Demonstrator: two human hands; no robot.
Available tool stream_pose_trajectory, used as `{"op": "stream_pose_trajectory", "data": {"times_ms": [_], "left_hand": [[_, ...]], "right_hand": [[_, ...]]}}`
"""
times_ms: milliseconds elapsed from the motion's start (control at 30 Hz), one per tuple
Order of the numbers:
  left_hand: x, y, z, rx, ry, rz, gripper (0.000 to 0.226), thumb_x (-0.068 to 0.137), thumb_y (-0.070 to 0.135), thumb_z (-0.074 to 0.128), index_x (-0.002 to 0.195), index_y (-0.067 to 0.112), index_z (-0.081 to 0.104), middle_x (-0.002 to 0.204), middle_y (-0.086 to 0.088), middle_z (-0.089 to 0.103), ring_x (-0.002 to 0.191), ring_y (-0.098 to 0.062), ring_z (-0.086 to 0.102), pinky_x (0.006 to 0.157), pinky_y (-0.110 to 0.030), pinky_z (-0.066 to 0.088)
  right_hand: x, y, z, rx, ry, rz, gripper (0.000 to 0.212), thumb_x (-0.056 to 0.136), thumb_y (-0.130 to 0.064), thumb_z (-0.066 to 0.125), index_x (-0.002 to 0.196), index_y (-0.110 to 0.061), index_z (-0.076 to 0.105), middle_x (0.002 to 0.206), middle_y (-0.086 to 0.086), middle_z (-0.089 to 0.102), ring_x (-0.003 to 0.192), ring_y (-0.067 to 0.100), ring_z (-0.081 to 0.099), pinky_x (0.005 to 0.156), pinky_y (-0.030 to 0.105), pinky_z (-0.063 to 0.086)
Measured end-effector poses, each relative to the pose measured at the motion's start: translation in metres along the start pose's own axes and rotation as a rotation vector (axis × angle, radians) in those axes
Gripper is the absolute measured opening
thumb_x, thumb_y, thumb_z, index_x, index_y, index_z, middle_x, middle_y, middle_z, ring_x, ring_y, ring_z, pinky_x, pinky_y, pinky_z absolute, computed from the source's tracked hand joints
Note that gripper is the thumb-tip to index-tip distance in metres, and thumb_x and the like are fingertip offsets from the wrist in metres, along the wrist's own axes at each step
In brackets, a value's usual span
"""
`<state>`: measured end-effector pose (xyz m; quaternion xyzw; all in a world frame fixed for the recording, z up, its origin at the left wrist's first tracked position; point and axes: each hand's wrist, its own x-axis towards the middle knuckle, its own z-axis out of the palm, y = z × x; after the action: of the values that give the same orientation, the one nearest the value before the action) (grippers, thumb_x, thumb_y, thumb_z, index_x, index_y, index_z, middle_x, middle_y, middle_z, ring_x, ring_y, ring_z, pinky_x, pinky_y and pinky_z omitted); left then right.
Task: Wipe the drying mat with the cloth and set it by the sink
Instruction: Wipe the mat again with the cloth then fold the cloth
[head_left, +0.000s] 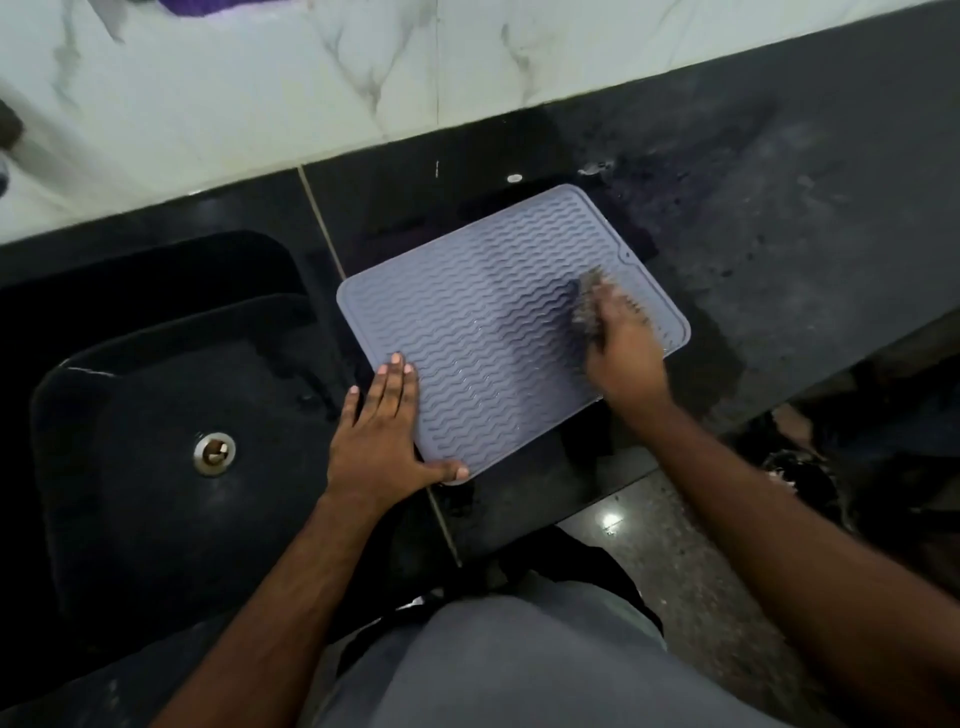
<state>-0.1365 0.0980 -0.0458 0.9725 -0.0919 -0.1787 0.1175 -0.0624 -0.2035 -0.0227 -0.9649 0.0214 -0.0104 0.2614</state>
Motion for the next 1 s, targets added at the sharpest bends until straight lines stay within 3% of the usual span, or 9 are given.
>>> {"op": "stream_pose_trajectory", "data": {"times_ms": [100, 167, 233, 400, 533, 633, 800, 900, 1000], "left_hand": [[0.002, 0.000, 0.000, 0.006, -0.004, -0.007, 0.142, 0.061, 0.102, 0.039, 0.160, 0.018, -0.019, 0.167, 0.002, -0.026, 0.155, -0.013, -0.020, 0.126, -0.046, -0.009], [0.003, -0.001, 0.001, 0.026, 0.012, -0.015, 0.143, 0.057, 0.103, 0.034, 0.162, 0.015, -0.009, 0.170, -0.001, -0.017, 0.157, -0.015, -0.012, 0.126, -0.046, -0.005], [0.004, -0.001, 0.003, 0.056, 0.029, -0.019, 0.145, 0.052, 0.101, 0.028, 0.163, 0.011, 0.003, 0.171, -0.003, -0.006, 0.158, -0.016, -0.002, 0.126, -0.047, 0.000], [0.006, -0.005, 0.006, 0.080, 0.023, -0.011, 0.145, 0.052, 0.102, 0.030, 0.163, 0.013, -0.001, 0.170, 0.000, -0.012, 0.157, -0.013, -0.006, 0.126, -0.046, -0.002], [0.005, -0.006, 0.004, 0.090, 0.001, -0.004, 0.144, 0.057, 0.106, 0.032, 0.162, 0.018, -0.014, 0.169, 0.002, -0.020, 0.156, -0.012, -0.012, 0.127, -0.047, -0.003], [0.005, -0.004, 0.001, 0.086, -0.014, -0.007, 0.143, 0.058, 0.105, 0.032, 0.161, 0.019, -0.016, 0.169, 0.002, -0.021, 0.156, -0.012, -0.014, 0.127, -0.047, -0.003], [0.003, 0.000, -0.003, 0.074, -0.021, -0.016, 0.143, 0.058, 0.105, 0.030, 0.160, 0.018, -0.018, 0.168, 0.001, -0.023, 0.156, -0.013, -0.014, 0.127, -0.046, -0.005], [0.005, 0.003, -0.002, 0.042, -0.026, -0.018, 0.144, 0.059, 0.103, 0.037, 0.160, 0.017, -0.018, 0.168, 0.000, -0.023, 0.156, -0.014, -0.015, 0.127, -0.047, -0.005], [0.005, 0.004, -0.001, 0.031, -0.023, -0.024, 0.145, 0.060, 0.102, 0.042, 0.160, 0.016, -0.019, 0.168, 0.000, -0.025, 0.156, -0.015, -0.016, 0.127, -0.047, -0.005]], "right_hand": [[-0.048, -0.054, 0.048, 0.181, -0.185, -0.247, 0.073, 0.083, 0.007, 0.046, 0.153, -0.012, 0.040, 0.157, 0.006, 0.040, 0.142, 0.016, 0.037, 0.121, 0.037, 0.027], [-0.072, -0.073, 0.080, 0.072, -0.308, -0.467, 0.073, 0.078, -0.011, 0.046, 0.151, -0.011, 0.043, 0.158, 0.005, 0.040, 0.148, 0.021, 0.032, 0.122, 0.041, 0.024], [-0.084, -0.073, 0.098, -0.038, -0.371, -0.549, 0.076, 0.080, -0.019, 0.053, 0.154, -0.017, 0.038, 0.162, 0.000, 0.033, 0.152, 0.015, 0.022, 0.123, 0.037, 0.018], [-0.060, -0.029, 0.080, -0.117, -0.464, -0.903, 0.068, 0.085, -0.008, 0.053, 0.151, -0.021, 0.044, 0.160, -0.004, 0.036, 0.151, 0.011, 0.026, 0.122, 0.038, 0.024], [-0.015, 0.012, 0.044, -0.132, -0.590, -0.988, 0.068, 0.086, 0.006, 0.051, 0.147, -0.024, 0.050, 0.158, -0.010, 0.039, 0.150, 0.007, 0.026, 0.122, 0.040, 0.025], [0.020, 0.044, 0.010, -0.185, -0.635, -0.965, 0.071, 0.082, 0.004, 0.045, 0.146, -0.026, 0.052, 0.156, -0.012, 0.042, 0.150, 0.008, 0.028, 0.123, 0.042, 0.021], [0.069, 0.089, -0.043, -0.391, -0.610, -0.823, 0.074, 0.079, 0.007, 0.064, 0.141, -0.033, 0.057, 0.152, -0.017, 0.044, 0.148, 0.007, 0.030, 0.122, 0.037, 0.020], [0.083, 0.107, -0.071, -0.461, -0.533, -0.588, 0.069, 0.079, 0.004, 0.067, 0.138, -0.032, 0.059, 0.149, -0.011, 0.050, 0.145, 0.014, 0.037, 0.120, 0.045, 0.027], [0.065, 0.090, -0.061, -0.396, -0.317, -0.163, 0.065, 0.084, 0.001, 0.056, 0.140, -0.031, 0.057, 0.145, 0.008, 0.057, 0.134, 0.029, 0.052, 0.113, 0.044, 0.038]]}}
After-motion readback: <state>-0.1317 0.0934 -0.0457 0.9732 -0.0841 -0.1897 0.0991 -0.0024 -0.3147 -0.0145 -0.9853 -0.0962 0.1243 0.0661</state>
